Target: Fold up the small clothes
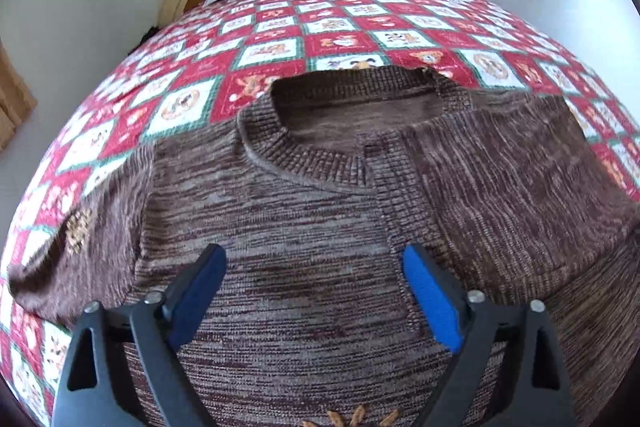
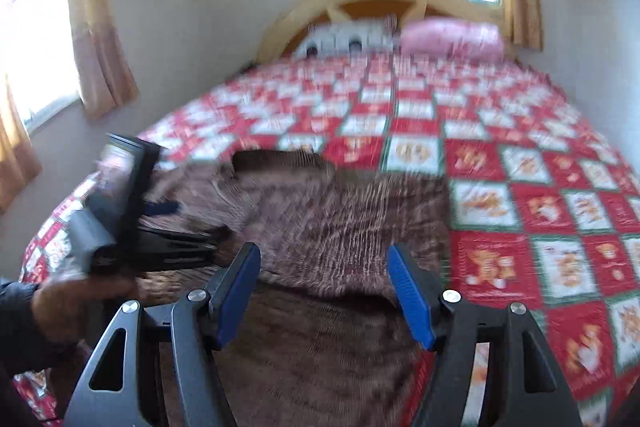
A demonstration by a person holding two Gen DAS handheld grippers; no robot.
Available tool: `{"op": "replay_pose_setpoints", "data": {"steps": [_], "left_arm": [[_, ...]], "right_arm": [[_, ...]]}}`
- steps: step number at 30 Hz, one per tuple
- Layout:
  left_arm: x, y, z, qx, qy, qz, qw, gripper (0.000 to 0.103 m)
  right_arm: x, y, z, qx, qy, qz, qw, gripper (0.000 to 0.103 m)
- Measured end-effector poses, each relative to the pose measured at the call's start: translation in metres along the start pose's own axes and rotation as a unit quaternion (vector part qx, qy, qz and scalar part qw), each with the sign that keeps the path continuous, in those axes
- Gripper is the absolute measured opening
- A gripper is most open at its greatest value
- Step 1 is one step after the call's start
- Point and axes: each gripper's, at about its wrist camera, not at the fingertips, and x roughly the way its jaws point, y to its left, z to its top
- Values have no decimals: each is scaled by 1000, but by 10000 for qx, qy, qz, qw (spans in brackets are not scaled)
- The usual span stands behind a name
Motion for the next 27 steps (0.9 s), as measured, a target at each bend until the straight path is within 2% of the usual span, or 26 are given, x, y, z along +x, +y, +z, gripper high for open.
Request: {"op": "replay_pose_setpoints", "data": {"steps": [3, 5, 8, 13, 15, 19, 23, 25, 27], "left_arm": [[2, 10, -4, -219, 42, -274, 9994, 99], [6, 16, -5, -401, 92, -408, 9983, 102], [7, 13, -6, -419, 99, -389, 9983, 103], [3, 9, -14, -303, 101, -386, 9987, 103], [2, 11, -15, -351, 71, -461, 9983, 103], [2, 13, -16, -352, 56, -466, 9983, 103], [2, 14, -16, -389, 56, -514, 9979, 103], [2, 14, -16, -390, 51, -515, 9979, 103], [2, 13, -16, -379, 52, -503, 9980, 103]], "right_arm": [[24, -16, -19, 285, 643, 62, 9975, 67], [21, -16, -29, 183, 628, 52, 9978, 67], [16, -14, -32, 85, 646, -23, 9979, 67], [13, 5, -24, -446, 704, -569, 9949, 67], [5, 14, -13, -357, 451, -499, 9971, 67], [10, 23, 3, -291, 304, -545, 9976, 67], [26, 4, -5, 133, 561, -839, 9948, 67], [28, -9, -17, 419, 657, -730, 9943, 66], [25, -10, -24, 379, 653, -693, 9947, 65]]}}
